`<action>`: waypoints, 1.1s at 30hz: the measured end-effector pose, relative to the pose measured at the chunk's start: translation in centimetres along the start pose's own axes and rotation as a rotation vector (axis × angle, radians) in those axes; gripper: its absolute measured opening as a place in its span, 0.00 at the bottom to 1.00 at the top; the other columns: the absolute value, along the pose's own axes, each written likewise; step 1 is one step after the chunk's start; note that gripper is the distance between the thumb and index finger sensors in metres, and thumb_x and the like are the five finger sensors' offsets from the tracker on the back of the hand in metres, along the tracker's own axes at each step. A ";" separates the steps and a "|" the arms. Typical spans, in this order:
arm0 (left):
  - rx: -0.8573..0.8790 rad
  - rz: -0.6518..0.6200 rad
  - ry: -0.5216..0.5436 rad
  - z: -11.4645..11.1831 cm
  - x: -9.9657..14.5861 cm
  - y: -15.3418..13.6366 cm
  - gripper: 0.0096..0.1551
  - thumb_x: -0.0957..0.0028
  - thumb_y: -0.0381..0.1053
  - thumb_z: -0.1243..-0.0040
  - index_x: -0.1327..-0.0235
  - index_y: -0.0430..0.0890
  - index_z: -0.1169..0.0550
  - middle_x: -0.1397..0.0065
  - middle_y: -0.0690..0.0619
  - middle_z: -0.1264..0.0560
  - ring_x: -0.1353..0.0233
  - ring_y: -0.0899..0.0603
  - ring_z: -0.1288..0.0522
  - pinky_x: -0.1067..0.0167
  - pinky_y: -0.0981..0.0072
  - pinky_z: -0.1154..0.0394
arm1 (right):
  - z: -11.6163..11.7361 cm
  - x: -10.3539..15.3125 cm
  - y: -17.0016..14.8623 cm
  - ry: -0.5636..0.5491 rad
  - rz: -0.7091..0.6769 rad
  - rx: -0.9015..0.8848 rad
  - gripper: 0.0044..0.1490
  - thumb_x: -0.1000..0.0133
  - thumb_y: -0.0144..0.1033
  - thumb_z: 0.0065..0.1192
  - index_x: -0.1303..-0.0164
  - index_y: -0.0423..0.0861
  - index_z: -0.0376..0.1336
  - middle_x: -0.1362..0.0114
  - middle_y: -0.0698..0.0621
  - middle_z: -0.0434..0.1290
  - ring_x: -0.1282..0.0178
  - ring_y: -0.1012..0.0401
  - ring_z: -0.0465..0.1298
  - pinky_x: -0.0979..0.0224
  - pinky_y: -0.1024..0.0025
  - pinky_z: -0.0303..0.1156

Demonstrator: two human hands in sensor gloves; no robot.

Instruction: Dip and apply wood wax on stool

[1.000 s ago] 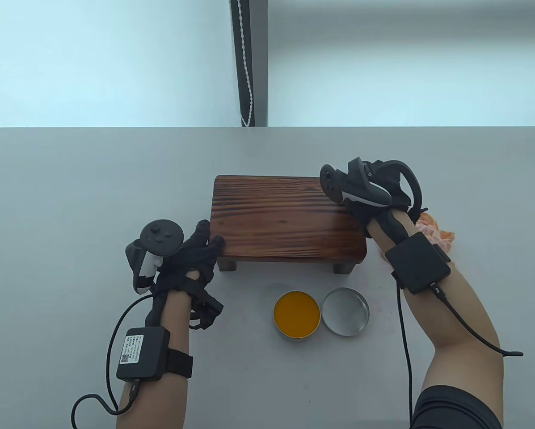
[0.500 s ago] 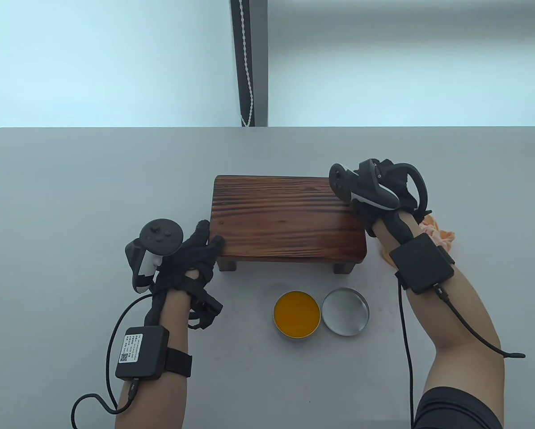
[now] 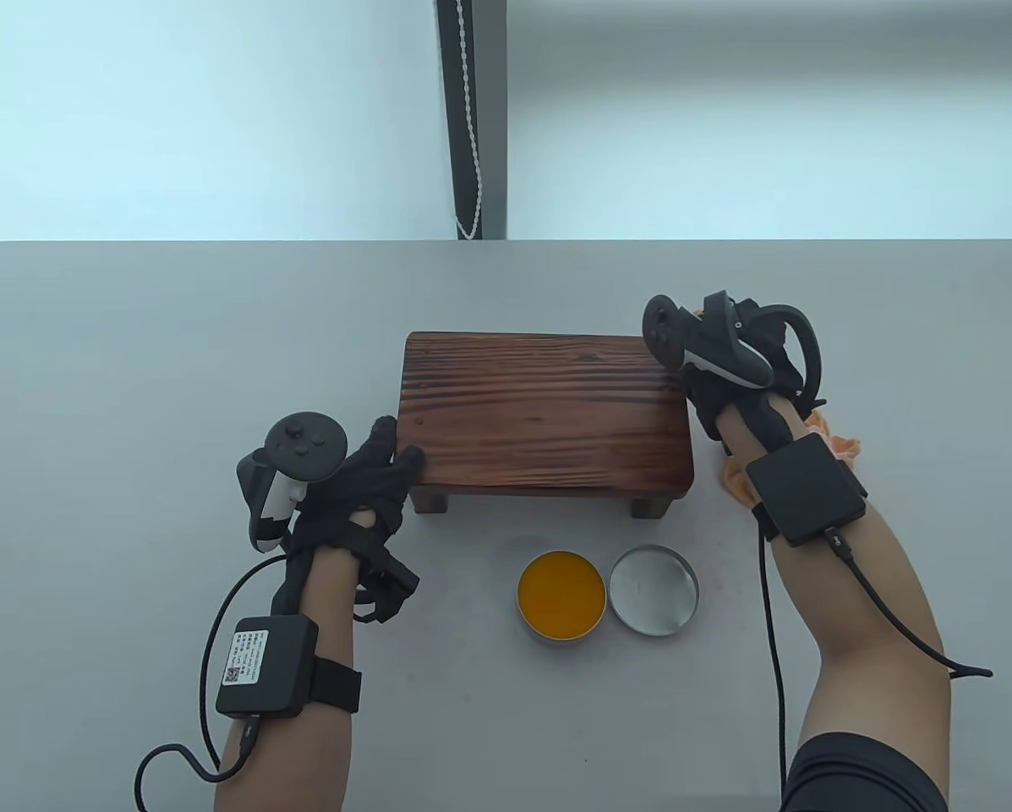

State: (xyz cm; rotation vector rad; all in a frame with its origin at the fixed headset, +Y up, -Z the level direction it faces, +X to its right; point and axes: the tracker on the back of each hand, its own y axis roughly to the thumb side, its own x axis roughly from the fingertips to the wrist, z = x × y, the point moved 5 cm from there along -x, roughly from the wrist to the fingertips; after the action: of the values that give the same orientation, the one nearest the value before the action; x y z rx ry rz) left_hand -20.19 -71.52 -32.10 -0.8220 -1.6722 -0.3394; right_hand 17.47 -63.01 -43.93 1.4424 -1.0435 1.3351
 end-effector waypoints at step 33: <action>-0.685 -0.468 -0.369 -15.1 8.0 7.2 0.80 0.48 0.71 0.32 0.15 0.22 0.61 0.13 0.20 0.53 0.19 0.15 0.47 0.30 0.17 0.40 | 0.8 21.6 13.8 -0.082 -0.620 -0.243 0.22 0.46 0.30 0.78 0.40 0.49 0.79 0.36 0.35 0.81 0.42 0.41 0.83 0.40 0.33 0.78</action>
State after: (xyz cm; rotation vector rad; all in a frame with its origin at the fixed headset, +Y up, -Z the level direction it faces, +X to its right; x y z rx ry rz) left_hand -4.78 -73.12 -21.88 -1.0190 -2.1245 -1.1912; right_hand 5.81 -67.57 -21.56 1.4765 -0.6916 0.6860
